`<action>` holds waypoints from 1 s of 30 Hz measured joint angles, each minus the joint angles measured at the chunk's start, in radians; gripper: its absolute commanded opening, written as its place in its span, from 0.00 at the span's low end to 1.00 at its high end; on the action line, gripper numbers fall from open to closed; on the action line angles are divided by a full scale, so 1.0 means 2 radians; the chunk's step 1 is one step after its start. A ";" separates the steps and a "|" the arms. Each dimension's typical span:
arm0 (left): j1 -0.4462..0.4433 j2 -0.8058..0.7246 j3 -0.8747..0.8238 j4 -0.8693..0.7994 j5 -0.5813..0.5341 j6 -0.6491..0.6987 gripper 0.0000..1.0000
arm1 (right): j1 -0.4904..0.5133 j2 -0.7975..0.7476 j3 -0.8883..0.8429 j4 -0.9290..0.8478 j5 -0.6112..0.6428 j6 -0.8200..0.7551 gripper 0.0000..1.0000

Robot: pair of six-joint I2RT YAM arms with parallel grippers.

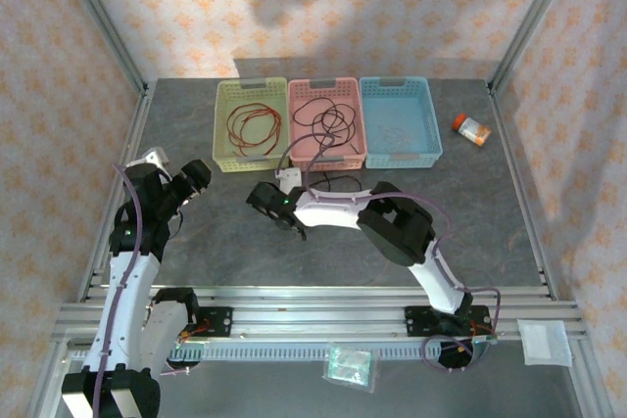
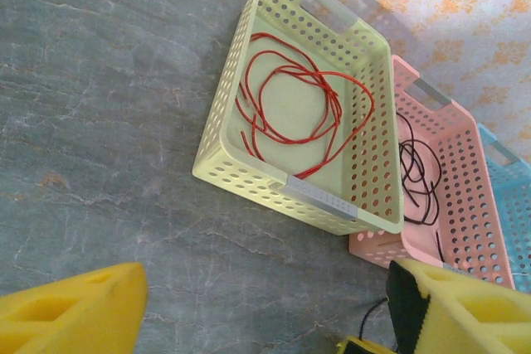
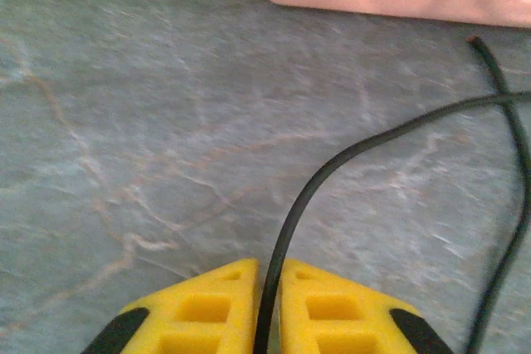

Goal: Untangle the cables

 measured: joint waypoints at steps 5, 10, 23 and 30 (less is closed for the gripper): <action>-0.059 0.000 -0.011 0.003 -0.024 -0.002 0.80 | -0.003 -0.072 -0.070 -0.001 0.001 0.009 0.03; -0.123 0.010 -0.021 0.015 -0.052 -0.015 0.82 | -0.003 -0.183 -0.113 0.000 0.005 0.019 0.00; -0.210 0.067 -0.017 0.100 -0.092 -0.036 0.86 | -0.012 -0.327 -0.035 -0.023 0.034 -0.010 0.00; -0.210 0.119 0.034 0.141 -0.093 -0.026 0.88 | -0.080 -0.308 0.080 -0.004 -0.001 -0.068 0.00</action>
